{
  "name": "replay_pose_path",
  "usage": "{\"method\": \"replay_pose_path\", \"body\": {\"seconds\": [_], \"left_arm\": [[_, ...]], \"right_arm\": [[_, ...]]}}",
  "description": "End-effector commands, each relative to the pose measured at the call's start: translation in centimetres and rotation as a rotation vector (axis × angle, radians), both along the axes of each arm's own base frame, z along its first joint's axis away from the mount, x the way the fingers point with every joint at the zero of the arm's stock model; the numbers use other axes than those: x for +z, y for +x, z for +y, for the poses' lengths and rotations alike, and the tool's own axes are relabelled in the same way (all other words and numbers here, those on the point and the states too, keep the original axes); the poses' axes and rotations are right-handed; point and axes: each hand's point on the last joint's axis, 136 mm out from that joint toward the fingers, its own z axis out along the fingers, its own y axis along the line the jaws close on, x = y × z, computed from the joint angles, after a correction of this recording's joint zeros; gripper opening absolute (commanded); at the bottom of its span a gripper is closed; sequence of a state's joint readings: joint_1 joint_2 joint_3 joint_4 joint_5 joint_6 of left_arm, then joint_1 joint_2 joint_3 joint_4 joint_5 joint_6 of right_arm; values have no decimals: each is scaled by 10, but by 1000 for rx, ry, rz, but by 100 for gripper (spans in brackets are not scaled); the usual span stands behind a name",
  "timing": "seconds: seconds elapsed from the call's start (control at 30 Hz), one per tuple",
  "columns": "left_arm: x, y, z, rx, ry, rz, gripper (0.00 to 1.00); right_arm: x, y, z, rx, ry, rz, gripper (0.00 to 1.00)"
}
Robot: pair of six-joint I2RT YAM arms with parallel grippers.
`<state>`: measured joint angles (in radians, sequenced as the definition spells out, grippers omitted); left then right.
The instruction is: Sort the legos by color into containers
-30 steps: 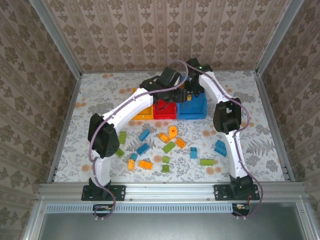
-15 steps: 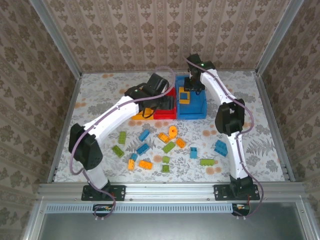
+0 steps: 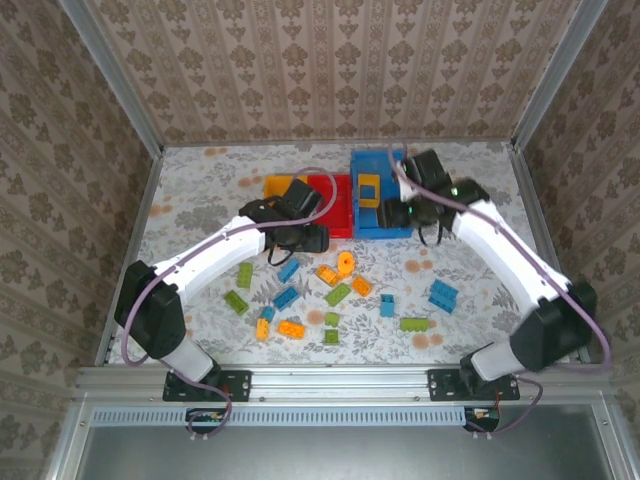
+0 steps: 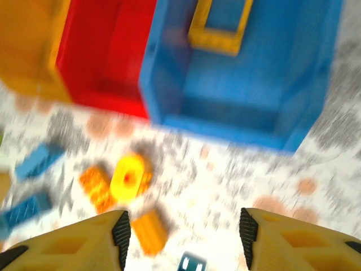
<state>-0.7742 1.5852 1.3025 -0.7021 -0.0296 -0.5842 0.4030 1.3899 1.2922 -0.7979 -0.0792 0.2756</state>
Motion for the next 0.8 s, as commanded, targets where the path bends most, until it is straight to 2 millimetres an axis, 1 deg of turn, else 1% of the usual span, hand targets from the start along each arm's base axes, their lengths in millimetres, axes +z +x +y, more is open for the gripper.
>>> {"method": "replay_pose_path", "body": {"seconds": [0.0, 0.07, 0.13, 0.17, 0.27, 0.33, 0.4, 0.47, 0.53, 0.63, 0.77], "left_arm": [[-8, -6, -8, 12, -11, 19, 59], [-14, -12, -7, 25, 6, 38, 60], [-21, -17, -2, 60, 23, 64, 61], [-24, -19, 2, 88, 32, 78, 61], [-29, -23, 19, 174, 57, 98, 62], [-29, -22, 30, 201, 81, 96, 63], [-27, -21, 43, 200, 138, 92, 65], [-32, -22, 50, 158, 174, 110, 67], [-42, -23, 54, 84, 202, 136, 67], [-60, -24, 61, -19, 237, 177, 67], [-71, -16, 69, -96, 252, 202, 68]], "right_arm": [[0, -36, 24, 89, 134, -70, 63], [-18, -66, 31, 137, 122, -52, 67], [-33, -88, 39, 168, 137, -14, 68], [-40, -97, 44, 188, 150, 1, 68], [-45, -115, 65, 288, 174, -14, 71], [-41, -120, 84, 393, 178, -74, 74], [-42, -125, 97, 474, 172, -114, 77], [-43, -126, 108, 530, 179, -139, 79], [-40, -125, 118, 574, 204, -174, 79], [-36, -121, 127, 592, 238, -236, 80], [-35, -115, 134, 580, 256, -250, 81]]}}
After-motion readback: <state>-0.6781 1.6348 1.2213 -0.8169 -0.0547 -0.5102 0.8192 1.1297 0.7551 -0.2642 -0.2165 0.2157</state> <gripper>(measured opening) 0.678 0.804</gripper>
